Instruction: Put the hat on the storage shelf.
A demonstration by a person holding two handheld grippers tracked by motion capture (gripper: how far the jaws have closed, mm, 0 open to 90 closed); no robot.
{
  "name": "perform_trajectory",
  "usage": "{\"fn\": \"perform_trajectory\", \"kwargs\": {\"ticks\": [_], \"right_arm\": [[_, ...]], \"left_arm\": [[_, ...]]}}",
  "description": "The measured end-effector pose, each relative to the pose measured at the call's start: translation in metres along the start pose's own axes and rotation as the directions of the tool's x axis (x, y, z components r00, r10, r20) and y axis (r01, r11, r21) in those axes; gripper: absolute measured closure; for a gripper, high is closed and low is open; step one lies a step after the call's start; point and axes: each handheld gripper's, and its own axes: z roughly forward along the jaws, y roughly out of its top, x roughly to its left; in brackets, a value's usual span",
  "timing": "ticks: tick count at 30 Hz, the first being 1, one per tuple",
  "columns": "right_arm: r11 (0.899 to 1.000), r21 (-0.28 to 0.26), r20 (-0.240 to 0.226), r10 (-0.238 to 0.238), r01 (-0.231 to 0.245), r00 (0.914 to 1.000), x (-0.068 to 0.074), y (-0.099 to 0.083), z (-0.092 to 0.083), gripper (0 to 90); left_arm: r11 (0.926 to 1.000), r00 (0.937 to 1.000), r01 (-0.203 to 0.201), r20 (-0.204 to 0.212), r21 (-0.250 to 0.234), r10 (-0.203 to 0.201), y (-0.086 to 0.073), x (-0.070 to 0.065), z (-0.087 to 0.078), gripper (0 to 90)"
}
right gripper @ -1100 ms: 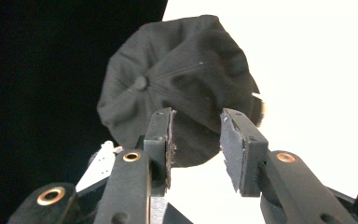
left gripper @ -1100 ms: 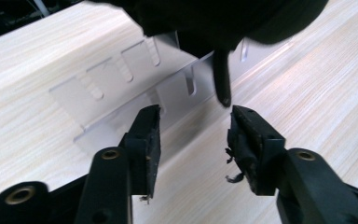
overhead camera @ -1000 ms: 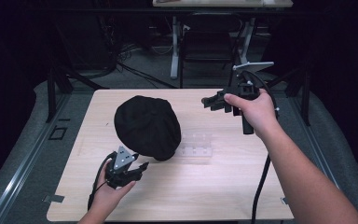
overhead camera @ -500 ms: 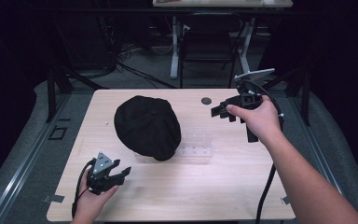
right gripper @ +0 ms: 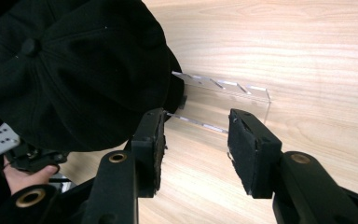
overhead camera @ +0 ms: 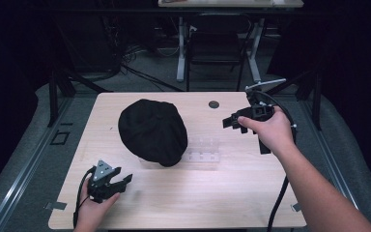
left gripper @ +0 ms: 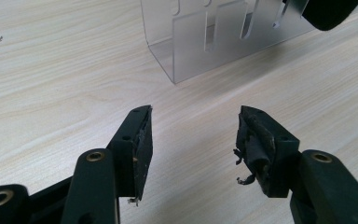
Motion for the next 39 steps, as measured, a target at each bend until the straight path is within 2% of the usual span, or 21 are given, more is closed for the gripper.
{"fn": "perform_trajectory", "kwargs": {"ticks": [2, 5, 11, 20, 22, 24, 26, 28, 30, 35, 38, 39], "right_arm": [[1.0, -0.005, 0.003, 0.0, 0.0, 1.0, -0.002, -0.002, 0.0, 55.6], [1.0, -0.004, 0.009, -0.003, 0.003, 1.0, -0.005, -0.007, 0.003, 55.4], [1.0, -0.001, 0.021, -0.025, 0.025, 0.9995, -0.01, -0.019, 0.006, 55.3], [0.997, -0.037, 0.073, -0.07, 0.073, 0.9949, -0.02, -0.047, 0.01, 54.7], [0.997, -0.036, 0.07, -0.067, 0.069, 0.9953, -0.023, -0.053, 0.013, 54.8], [0.996, -0.04, 0.091, -0.082, 0.086, 0.9925, -0.025, -0.059, 0.015, 54.6], [0.996, -0.042, 0.081, -0.074, 0.077, 0.994, -0.028, -0.065, 0.018, 54.7], [0.994, -0.044, 0.101, -0.092, 0.097, 0.9906, -0.031, -0.072, 0.021, 54.4], [0.995, -0.04, 0.105, -0.086, 0.091, 0.9907, -0.033, -0.079, 0.024, 54.4], [0.991, -0.093, 0.098, -0.09, 0.099, 0.9911, -0.039, -0.099, 0.03, 53.6], [0.988, -0.106, 0.113, -0.099, 0.111, 0.9887, -0.042, -0.112, 0.033, 52.9], [0.987, -0.108, 0.136, -0.105, 0.12, 0.9852, -0.043, -0.115, 0.035, 52.7]], "left_arm": [[0.9999, 1.0, 0.008, 0.002, -0.013, -0.008, -0.002, -0.001, 0.0, 45.6], [1.0, 0.9999, 0.004, 0.011, -0.004, -0.004, -0.004, -0.001, -0.001, 45.6], [0.9999, 0.9999, 0.012, 0.001, -0.004, -0.012, -0.007, 0.001, -0.001, 45.6], [0.9999, 1.0, 0.007, 0.003, -0.007, -0.007, -0.008, 0.0, -0.002, 45.6], [1.0, 1.0, 0.007, 0.005, -0.005, -0.007, -0.008, 0.0, -0.002, 45.6], [1.0, 0.9999, 0.009, 0.005, -0.002, -0.009, -0.008, 0.0, -0.001, 45.6], [1.0, 1.0, 0.006, 0.007, -0.002, -0.006, -0.008, 0.0, -0.001, 45.6], [1.0, 1.0, 0.005, 0.007, -0.002, -0.005, -0.008, 0.0, -0.001, 45.6], [1.0, 0.9999, 0.008, 0.008, -0.002, -0.008, -0.008, -0.001, 0.0, 45.6], [1.0, 0.9999, 0.007, 0.012, 0.001, -0.008, -0.008, -0.002, 0.0, 45.6], [1.0, 0.9999, 0.006, 0.016, 0.002, -0.006, -0.008, -0.002, 0.0, 45.6], [1.0, 0.9999, 0.002, 0.016, 0.002, -0.002, -0.008, -0.002, 0.0, 45.6]]}}
